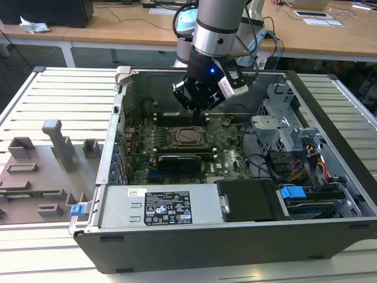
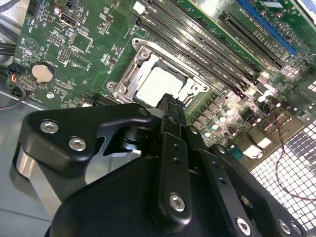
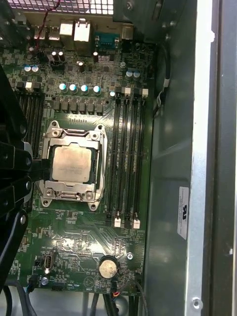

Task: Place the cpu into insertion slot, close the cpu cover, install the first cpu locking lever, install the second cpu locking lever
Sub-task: 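Install the second cpu locking lever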

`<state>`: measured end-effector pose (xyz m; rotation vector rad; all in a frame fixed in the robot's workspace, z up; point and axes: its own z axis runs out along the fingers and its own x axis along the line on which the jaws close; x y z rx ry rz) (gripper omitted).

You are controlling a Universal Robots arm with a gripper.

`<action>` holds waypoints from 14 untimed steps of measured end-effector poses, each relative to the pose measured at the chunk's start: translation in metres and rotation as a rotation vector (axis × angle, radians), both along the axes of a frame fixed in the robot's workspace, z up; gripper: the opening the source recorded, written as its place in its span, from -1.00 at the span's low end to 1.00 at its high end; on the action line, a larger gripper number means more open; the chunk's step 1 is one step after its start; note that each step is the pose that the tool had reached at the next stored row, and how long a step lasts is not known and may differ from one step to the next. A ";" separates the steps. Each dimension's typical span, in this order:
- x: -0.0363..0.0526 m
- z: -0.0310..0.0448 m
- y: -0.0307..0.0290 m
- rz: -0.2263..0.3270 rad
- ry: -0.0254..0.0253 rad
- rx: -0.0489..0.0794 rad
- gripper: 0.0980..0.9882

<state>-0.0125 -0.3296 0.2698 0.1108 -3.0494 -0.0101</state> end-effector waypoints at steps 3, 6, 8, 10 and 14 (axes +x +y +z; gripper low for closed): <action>0.0000 0.0000 -0.0001 0.000 0.0000 0.000 -0.98; 0.0000 -0.0005 -0.0002 0.000 -0.0323 0.000 -0.98; 0.0000 -0.0007 -0.0001 0.000 -0.0792 0.000 -0.98; 0.0000 -0.0009 -0.0001 0.000 -0.1110 0.000 -0.98; 0.0000 -0.0011 -0.0001 0.000 -0.1437 0.000 -0.98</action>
